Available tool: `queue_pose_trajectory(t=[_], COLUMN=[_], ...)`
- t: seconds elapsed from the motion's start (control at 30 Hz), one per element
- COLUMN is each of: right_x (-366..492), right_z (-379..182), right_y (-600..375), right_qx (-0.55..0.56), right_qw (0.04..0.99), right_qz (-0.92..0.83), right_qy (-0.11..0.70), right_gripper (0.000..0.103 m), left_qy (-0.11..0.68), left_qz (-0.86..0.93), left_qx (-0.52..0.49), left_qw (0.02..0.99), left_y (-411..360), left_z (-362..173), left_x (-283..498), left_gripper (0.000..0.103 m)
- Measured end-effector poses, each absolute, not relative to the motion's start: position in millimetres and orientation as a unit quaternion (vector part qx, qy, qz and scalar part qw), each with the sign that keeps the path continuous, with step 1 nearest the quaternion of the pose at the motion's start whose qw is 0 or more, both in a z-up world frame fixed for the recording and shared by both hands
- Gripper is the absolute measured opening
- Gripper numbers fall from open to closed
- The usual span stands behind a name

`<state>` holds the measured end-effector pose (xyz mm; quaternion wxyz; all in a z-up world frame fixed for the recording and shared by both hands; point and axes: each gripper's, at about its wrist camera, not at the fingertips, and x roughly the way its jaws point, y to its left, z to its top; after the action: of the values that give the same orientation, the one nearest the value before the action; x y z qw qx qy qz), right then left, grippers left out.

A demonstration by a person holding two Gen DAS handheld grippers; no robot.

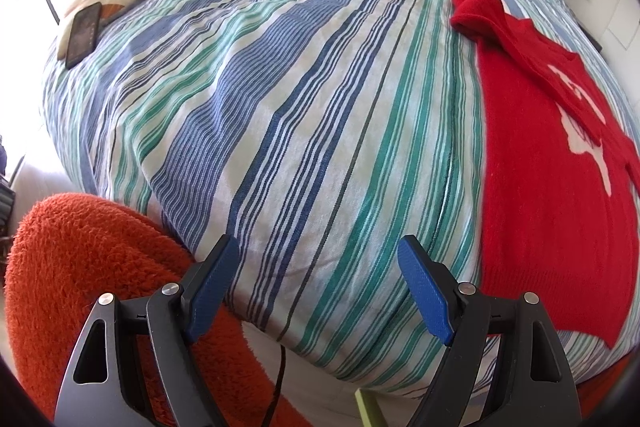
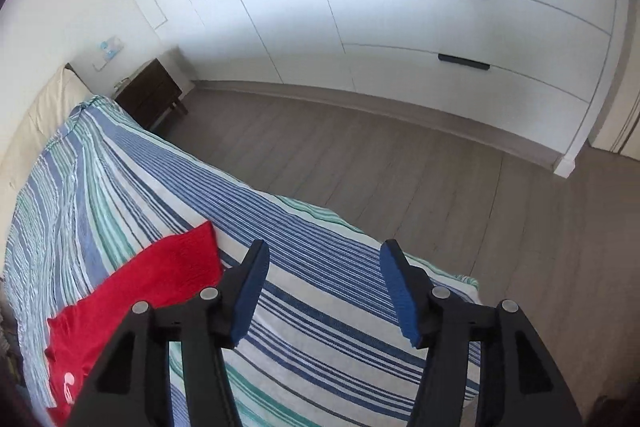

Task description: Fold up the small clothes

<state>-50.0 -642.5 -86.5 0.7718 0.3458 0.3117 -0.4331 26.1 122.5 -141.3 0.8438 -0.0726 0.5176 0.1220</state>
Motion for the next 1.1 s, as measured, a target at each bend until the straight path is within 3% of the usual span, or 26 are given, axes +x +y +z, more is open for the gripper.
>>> queue_pose_trajectory(t=[0.23, 0.4, 0.63, 0.7, 0.77, 0.9, 1.1], right_x=[-51, -67, -81, -76, -72, -77, -74], right_z=[-47, -45, -37, -42, -47, -50, -54], right_y=[-581, -516, -468, -467, -471, -476, -480], right_qx=[0.277, 0.23, 0.177, 0.178, 0.186, 0.201, 0.216], right_qw=[0.839, 0.868, 0.895, 0.892, 0.888, 0.885, 0.879], right_qz=[-0.354, -0.294, -0.271, -0.264, -0.26, -0.26, -0.262], right_qy=[0.306, 0.329, 0.307, 0.32, 0.331, 0.329, 0.336], right_gripper=[0.064, 0.068, 0.078, 0.078, 0.078, 0.078, 0.078], left_qy=[0.516, 0.515, 0.493, 0.465, 0.438, 0.428, 0.448], left_qz=[0.111, 0.021, -0.162, -0.136, -0.14, -0.193, -0.247], left_qx=[-0.071, -0.11, -0.209, -0.15, -0.022, 0.208, 0.318], left_qw=[0.846, 0.85, 0.829, 0.862, 0.888, 0.858, 0.798], left_y=[114, 78, -14, -44, -87, -149, -182], left_z=[-130, -86, -50, -53, -58, -91, -134], left_x=[20, 19, 100, 130, 152, 181, 204], left_gripper=[0.083, 0.084, 0.092, 0.09, 0.086, 0.08, 0.079])
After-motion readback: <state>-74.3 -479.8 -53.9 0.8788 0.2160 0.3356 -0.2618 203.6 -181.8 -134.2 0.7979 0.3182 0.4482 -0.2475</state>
